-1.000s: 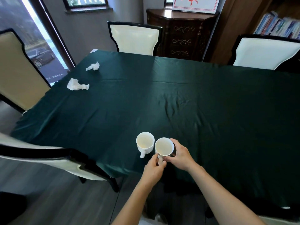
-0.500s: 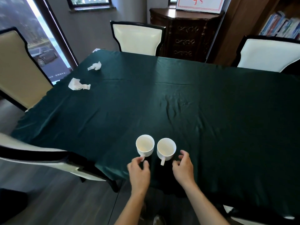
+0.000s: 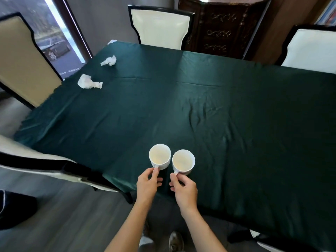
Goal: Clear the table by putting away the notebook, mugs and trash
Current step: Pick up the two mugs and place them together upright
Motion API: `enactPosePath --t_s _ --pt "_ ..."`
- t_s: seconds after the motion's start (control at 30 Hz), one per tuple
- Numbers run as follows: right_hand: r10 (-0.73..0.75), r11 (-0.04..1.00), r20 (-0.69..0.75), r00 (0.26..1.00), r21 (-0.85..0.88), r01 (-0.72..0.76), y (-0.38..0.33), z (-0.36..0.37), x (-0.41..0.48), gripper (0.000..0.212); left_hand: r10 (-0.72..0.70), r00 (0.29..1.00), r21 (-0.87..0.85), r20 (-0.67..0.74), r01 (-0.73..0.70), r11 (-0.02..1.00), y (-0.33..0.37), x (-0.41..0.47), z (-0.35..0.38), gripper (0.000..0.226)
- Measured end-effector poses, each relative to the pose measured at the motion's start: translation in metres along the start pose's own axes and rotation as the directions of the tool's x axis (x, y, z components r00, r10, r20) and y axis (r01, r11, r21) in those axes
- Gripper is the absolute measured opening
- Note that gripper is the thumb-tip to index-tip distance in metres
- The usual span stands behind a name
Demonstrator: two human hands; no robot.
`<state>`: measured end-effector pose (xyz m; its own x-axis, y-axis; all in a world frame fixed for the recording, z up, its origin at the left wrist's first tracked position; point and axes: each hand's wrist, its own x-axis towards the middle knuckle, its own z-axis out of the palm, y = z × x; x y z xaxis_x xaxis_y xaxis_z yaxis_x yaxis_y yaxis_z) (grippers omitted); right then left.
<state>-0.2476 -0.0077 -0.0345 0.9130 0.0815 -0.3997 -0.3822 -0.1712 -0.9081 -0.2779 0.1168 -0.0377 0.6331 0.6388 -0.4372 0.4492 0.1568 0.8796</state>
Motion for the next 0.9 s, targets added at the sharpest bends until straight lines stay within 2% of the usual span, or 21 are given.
enactPosePath --t_s 0.23,0.33,0.43,0.57,0.7,0.9 --pt "0.072 0.990 -0.066 0.995 0.124 -0.064 0.002 0.016 0.003 0.027 0.015 1.000 -0.001 0.012 -0.015 1.000 0.002 0.008 0.002 0.024" --pt "0.081 0.984 -0.148 0.986 0.170 -0.056 -0.006 0.019 0.002 0.036 0.029 0.999 0.003 0.028 -0.029 1.000 0.015 0.010 -0.004 0.024" --pt "0.068 0.975 -0.171 0.983 0.222 -0.029 -0.026 0.023 -0.002 0.038 0.076 0.996 -0.036 0.051 -0.074 0.997 0.033 0.007 -0.019 0.026" --pt "-0.090 0.974 -0.164 0.982 0.193 0.121 -0.069 0.034 -0.019 0.027 0.237 0.970 -0.072 0.053 -0.233 0.970 0.070 0.002 -0.055 0.028" --pt "-0.271 0.933 -0.145 0.952 0.203 0.297 -0.128 0.066 -0.048 0.018 0.389 0.921 -0.135 0.040 -0.380 0.915 0.124 0.006 -0.113 0.027" --pt "-0.429 0.863 -0.042 0.902 0.275 0.423 -0.201 0.150 -0.096 0.012 0.544 0.839 -0.232 -0.002 -0.530 0.816 0.195 0.025 -0.231 0.022"
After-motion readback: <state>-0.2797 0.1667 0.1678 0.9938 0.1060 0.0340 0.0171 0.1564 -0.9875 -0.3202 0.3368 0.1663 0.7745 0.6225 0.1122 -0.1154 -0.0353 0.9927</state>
